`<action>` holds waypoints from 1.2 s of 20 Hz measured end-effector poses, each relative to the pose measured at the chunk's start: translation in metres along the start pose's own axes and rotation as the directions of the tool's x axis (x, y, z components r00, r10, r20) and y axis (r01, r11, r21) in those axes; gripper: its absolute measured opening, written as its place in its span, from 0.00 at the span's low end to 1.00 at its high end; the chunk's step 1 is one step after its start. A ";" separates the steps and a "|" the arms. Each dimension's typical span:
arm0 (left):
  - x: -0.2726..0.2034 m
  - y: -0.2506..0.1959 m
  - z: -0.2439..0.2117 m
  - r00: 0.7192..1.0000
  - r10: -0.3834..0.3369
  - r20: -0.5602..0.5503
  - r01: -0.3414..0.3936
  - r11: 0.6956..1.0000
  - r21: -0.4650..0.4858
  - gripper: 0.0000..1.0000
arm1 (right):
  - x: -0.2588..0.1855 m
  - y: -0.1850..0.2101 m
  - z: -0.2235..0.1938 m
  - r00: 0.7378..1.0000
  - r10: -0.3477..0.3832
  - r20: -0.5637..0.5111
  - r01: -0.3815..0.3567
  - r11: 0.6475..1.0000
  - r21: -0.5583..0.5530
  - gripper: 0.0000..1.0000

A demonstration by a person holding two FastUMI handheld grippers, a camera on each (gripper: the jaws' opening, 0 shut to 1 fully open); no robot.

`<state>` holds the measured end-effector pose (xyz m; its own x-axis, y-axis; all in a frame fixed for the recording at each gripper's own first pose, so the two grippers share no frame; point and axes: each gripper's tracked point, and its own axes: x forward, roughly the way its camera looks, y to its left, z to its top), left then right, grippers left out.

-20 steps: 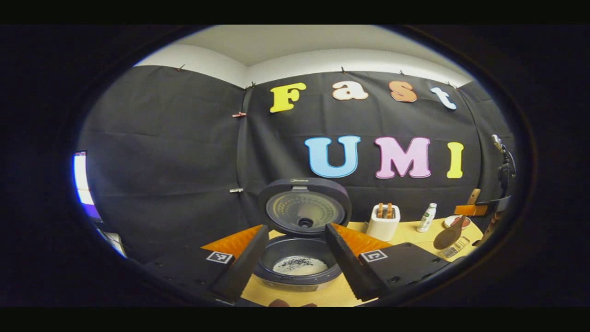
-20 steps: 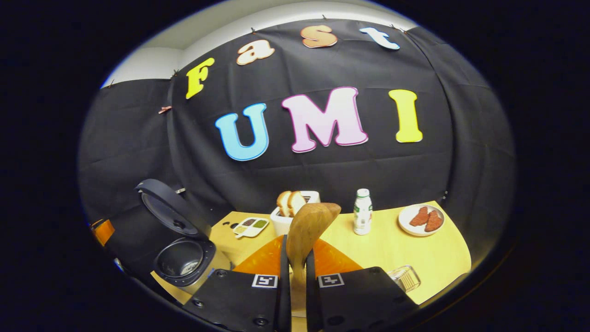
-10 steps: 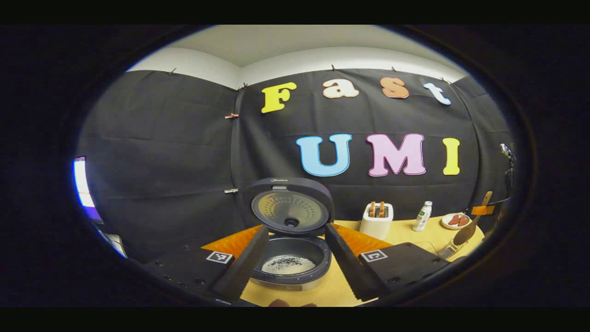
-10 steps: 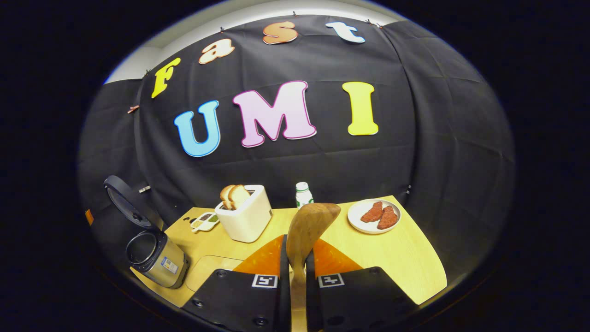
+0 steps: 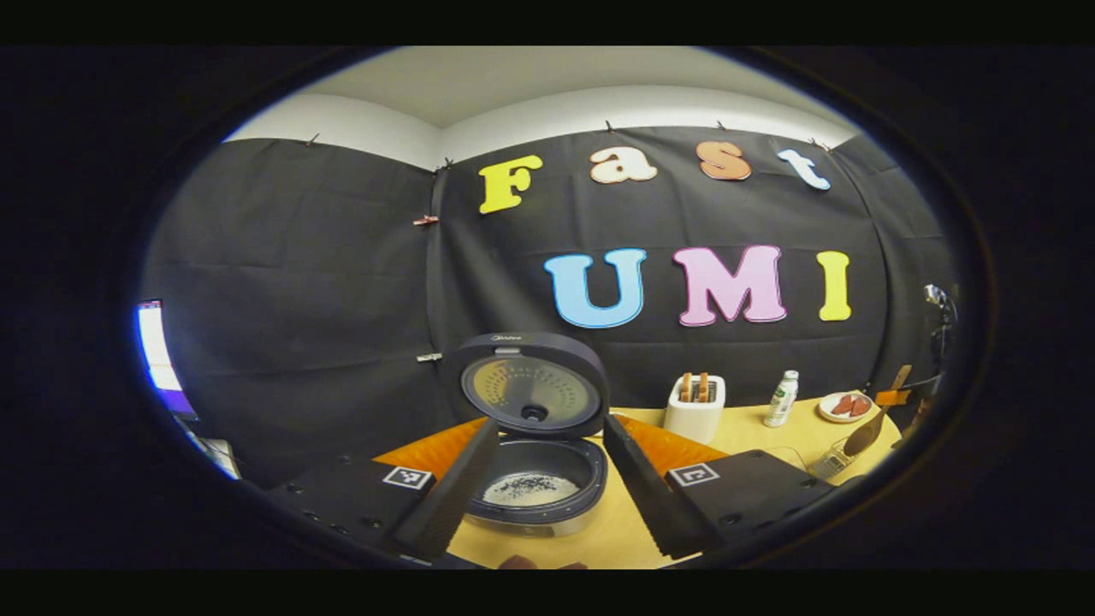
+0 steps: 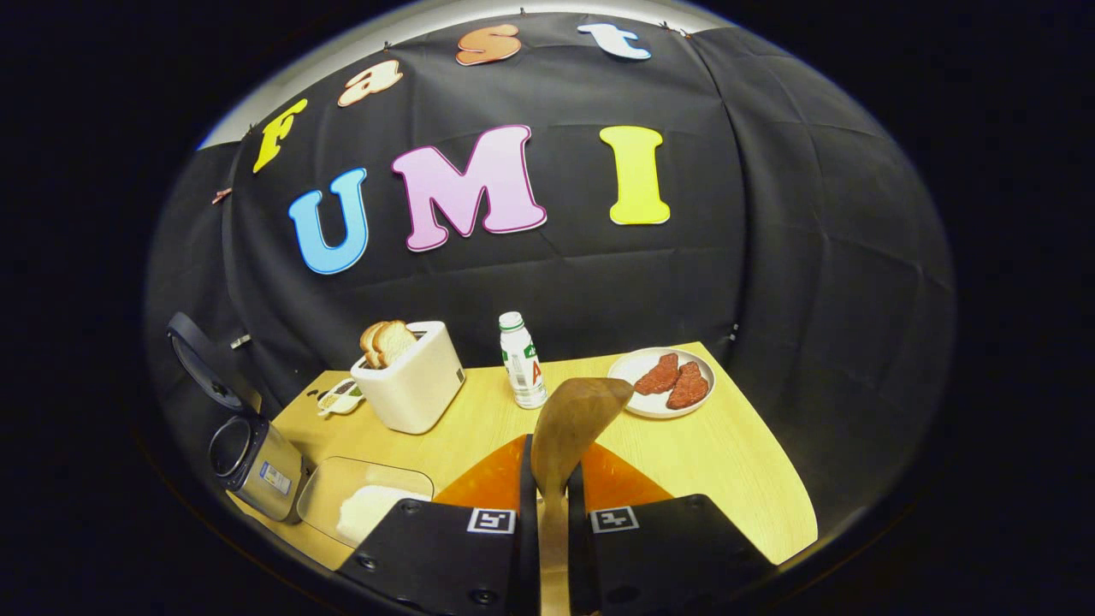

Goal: Close the left gripper, press the button to open the rice cooker; take a wooden spoon from the chopstick holder with the right hand, scoop a spoonful of rice and pour it into the rice cooker, then put the wooden spoon back into the chopstick holder.

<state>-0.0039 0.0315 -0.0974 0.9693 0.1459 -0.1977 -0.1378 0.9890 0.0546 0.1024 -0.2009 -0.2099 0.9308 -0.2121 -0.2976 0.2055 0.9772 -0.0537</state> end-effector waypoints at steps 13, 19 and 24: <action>-0.011 0.010 -0.004 1.000 0.014 -0.004 -0.014 1.000 -0.002 0.86 | -0.012 -0.026 -0.053 0.989 -0.083 -0.119 0.083 0.997 -0.008 0.23; -0.013 0.007 -0.003 1.000 0.006 0.002 -0.006 1.000 -0.005 0.85 | -0.024 -0.042 -0.039 0.986 -0.134 -0.097 0.133 0.991 -0.023 0.39; -0.010 0.002 0.001 1.000 -0.014 0.011 0.014 1.000 -0.011 0.86 | -0.044 -0.062 -0.013 0.980 -0.197 -0.029 0.196 0.980 -0.018 0.59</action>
<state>-0.0139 0.0321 -0.0942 0.9733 0.1321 -0.1876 -0.1267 0.9911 0.0408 0.0451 -0.2524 -0.2059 0.8630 -0.3996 -0.3090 0.3784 0.9167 -0.1287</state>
